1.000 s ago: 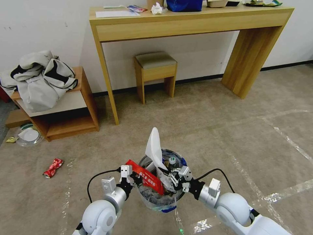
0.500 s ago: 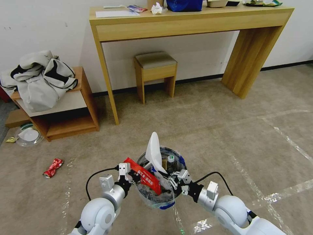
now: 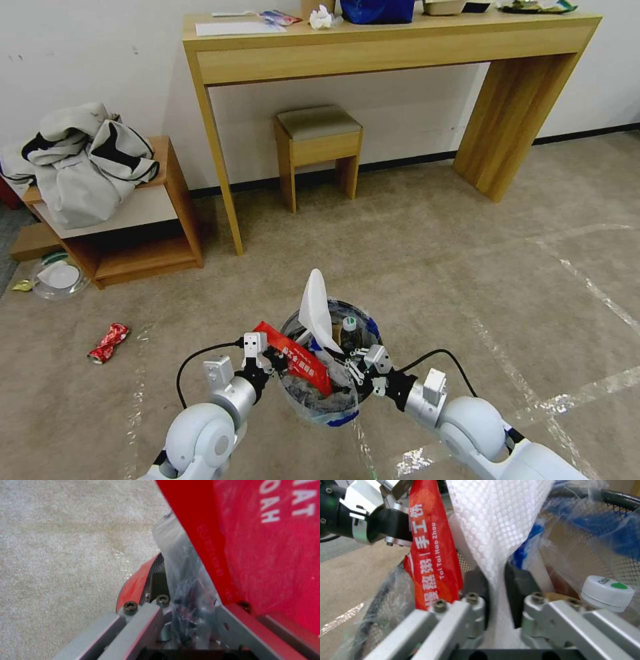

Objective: Pick up the trash bin and place the garbage on the floor into it.

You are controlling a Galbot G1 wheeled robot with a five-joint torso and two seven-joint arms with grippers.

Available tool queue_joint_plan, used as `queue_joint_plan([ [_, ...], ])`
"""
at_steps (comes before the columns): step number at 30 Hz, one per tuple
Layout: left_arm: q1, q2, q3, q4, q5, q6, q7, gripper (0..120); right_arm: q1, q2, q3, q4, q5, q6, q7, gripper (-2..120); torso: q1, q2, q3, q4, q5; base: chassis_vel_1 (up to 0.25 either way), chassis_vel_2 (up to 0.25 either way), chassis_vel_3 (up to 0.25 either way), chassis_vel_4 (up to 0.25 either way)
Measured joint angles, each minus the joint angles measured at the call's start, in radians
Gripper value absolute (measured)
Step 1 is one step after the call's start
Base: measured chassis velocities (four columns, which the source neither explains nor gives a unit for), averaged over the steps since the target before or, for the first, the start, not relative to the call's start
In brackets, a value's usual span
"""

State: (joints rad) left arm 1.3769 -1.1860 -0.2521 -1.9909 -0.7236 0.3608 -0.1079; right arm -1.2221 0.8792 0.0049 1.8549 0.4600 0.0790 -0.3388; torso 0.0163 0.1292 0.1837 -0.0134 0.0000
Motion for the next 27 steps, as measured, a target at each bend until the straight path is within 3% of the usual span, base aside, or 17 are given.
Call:
queue_joint_plan([
  [5,-0.005,0.003,-0.005,0.003,-0.001,0.0,-0.007,1,0.006,-0.009,0.005,0.011,0.007,-0.004,0.006,42,0.0,0.0,0.0,0.0001,0.0,0.0,0.0,0.0,0.0],
  [9,-0.005,0.003,-0.004,0.005,-0.001,0.0,-0.007,1,0.007,-0.012,0.007,0.016,0.011,-0.006,0.006,51,0.0,0.0,0.0,0.0001,0.0001,0.0,0.0,0.0,0.0],
  [11,-0.006,0.004,-0.003,0.008,0.0,0.0,-0.007,1,0.006,-0.016,0.009,0.024,0.015,-0.009,0.006,63,0.0,0.0,0.0,0.0,0.0001,0.0,0.0,0.0,0.0],
  [15,-0.006,0.005,-0.002,0.011,0.003,0.0,-0.006,1,0.004,-0.017,0.01,0.028,0.015,-0.01,0.006,73,0.0,0.0,0.0,0.0,0.0,0.0,0.0,0.0,0.0],
  [18,-0.006,0.005,-0.002,0.013,0.006,0.0,-0.005,1,0.001,-0.018,0.011,0.038,0.016,-0.013,0.007,88,0.0,0.0,0.0,0.0,0.0,0.0,0.0,0.0,0.0],
  [21,-0.006,0.005,-0.002,0.014,0.007,0.0,-0.004,1,0.0,-0.022,0.012,0.045,0.017,-0.016,0.007,97,0.0,0.0,0.0,0.0,0.0,0.0,0.0,0.0,0.0],
  [27,-0.01,0.005,-0.004,0.017,0.007,0.0,-0.004,1,-0.006,-0.029,0.023,0.057,0.02,-0.018,0.007,100,0.0,0.0,0.0,0.0,0.0,0.0,0.0,0.0,0.0],
])
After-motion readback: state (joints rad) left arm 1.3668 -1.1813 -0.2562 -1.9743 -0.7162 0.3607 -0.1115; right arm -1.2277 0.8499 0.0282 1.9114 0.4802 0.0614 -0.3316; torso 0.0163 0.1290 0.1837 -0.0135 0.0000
